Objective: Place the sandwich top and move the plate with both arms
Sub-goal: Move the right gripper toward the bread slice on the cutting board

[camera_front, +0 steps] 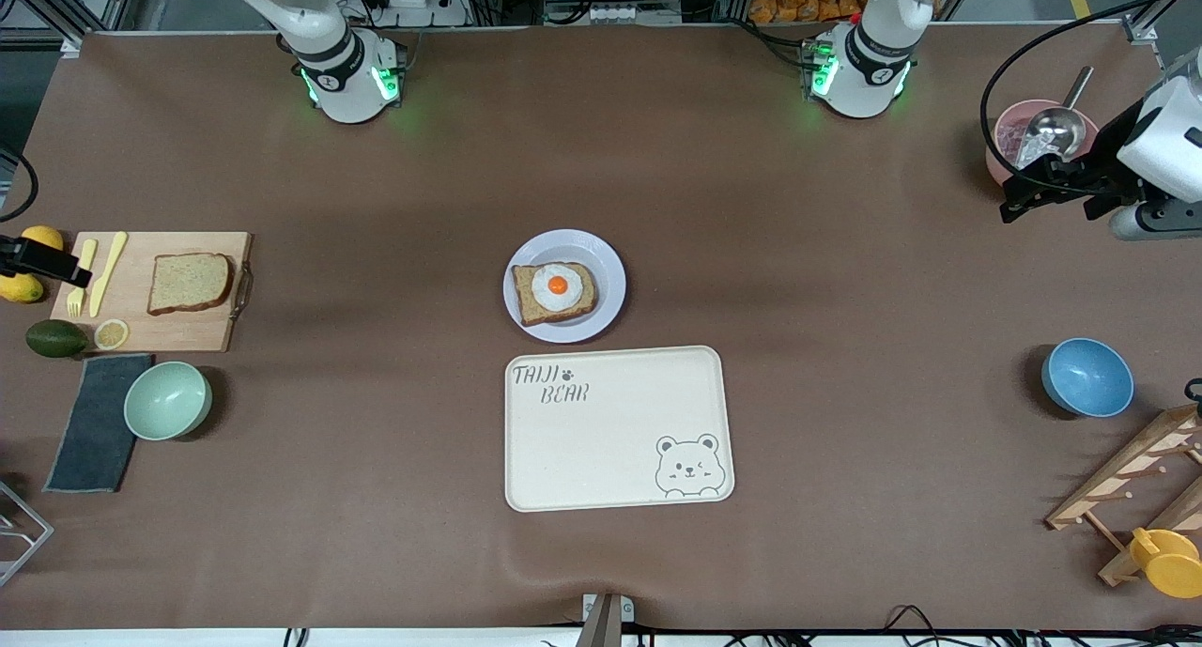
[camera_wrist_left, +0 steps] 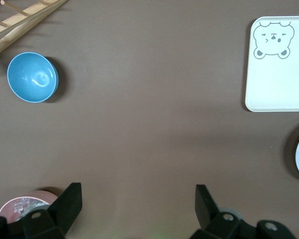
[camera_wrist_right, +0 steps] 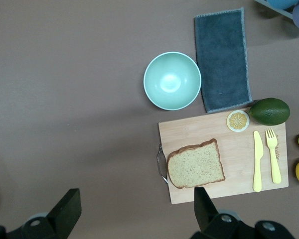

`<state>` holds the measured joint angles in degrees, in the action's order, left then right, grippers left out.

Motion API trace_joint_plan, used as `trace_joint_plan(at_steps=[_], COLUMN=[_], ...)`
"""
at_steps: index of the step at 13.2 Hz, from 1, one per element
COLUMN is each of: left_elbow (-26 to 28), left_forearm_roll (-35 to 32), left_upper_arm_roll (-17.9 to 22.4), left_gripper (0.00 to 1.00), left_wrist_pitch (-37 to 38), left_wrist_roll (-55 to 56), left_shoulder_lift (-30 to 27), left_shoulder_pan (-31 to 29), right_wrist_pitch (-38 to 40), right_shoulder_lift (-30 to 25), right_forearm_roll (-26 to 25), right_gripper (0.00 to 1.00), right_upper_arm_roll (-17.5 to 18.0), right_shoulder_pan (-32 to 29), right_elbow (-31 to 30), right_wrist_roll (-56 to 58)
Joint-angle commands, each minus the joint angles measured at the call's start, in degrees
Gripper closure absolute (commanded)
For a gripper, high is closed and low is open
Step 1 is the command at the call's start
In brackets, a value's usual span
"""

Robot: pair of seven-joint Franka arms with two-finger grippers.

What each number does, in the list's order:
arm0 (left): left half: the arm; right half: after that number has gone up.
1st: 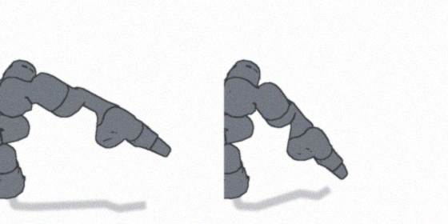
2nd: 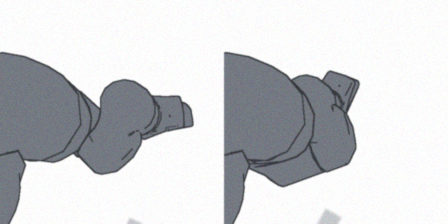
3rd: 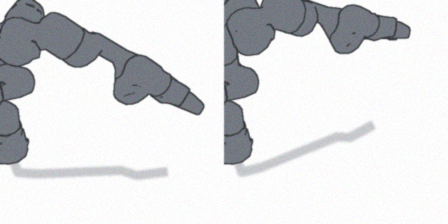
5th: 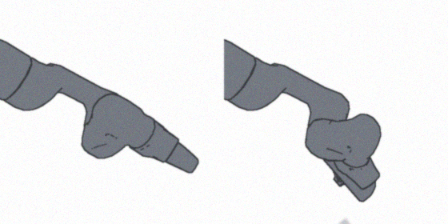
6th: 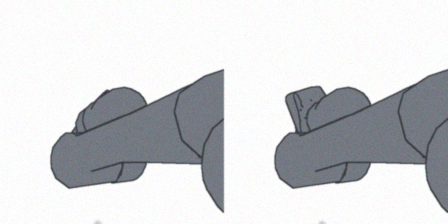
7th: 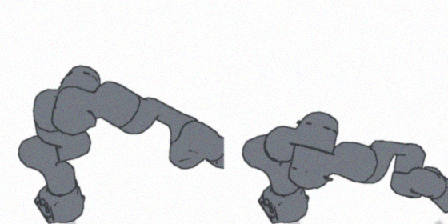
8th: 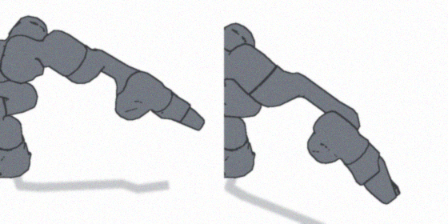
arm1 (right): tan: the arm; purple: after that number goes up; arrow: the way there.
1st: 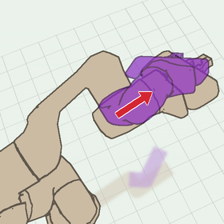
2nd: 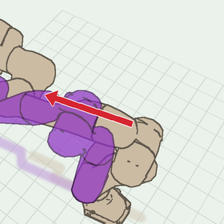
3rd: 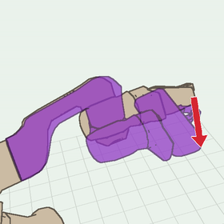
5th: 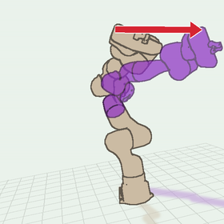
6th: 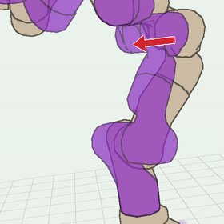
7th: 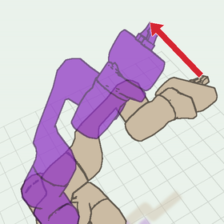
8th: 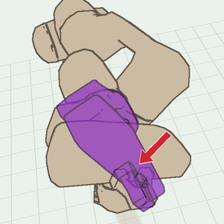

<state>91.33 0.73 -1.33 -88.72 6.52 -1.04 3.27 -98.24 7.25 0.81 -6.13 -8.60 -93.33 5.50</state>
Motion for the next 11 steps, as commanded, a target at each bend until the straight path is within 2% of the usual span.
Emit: trace_joint_plan(at_steps=[1, 4, 11], left_elbow=[-0.8, -0.8, -0.8], left_forearm_roll=[-1.17, -1.25, -1.25], left_upper_arm_roll=[-0.08, 0.27, 0.1], left_gripper=[0.0, 0.0, 0.0], left_wrist_pitch=[0.39, 0.65, 1.44], left_wrist_roll=[0.07, -0.1, 0.07], left_shoulder_lift=[-0.45, -0.98, -1.41], left_shoulder_pan=[-0.19, -0.19, -0.19], right_wrist_pitch=[-4.66, -12.31, -13.9], right_shoulder_lift=[-0.13, 0.92, 8.04], right_forearm_roll=[-0.11, 0.59, 4.02], right_gripper=[0.0, 0.0, 0.0], right_upper_arm_roll=[0.6, 0.68, 0.6], right_shoulder_pan=[-2.38, -6.59, -11.7], right_elbow=[-4.03, -9.05, -10.02], right_wrist_roll=[3.79, 11.01, 19.52])
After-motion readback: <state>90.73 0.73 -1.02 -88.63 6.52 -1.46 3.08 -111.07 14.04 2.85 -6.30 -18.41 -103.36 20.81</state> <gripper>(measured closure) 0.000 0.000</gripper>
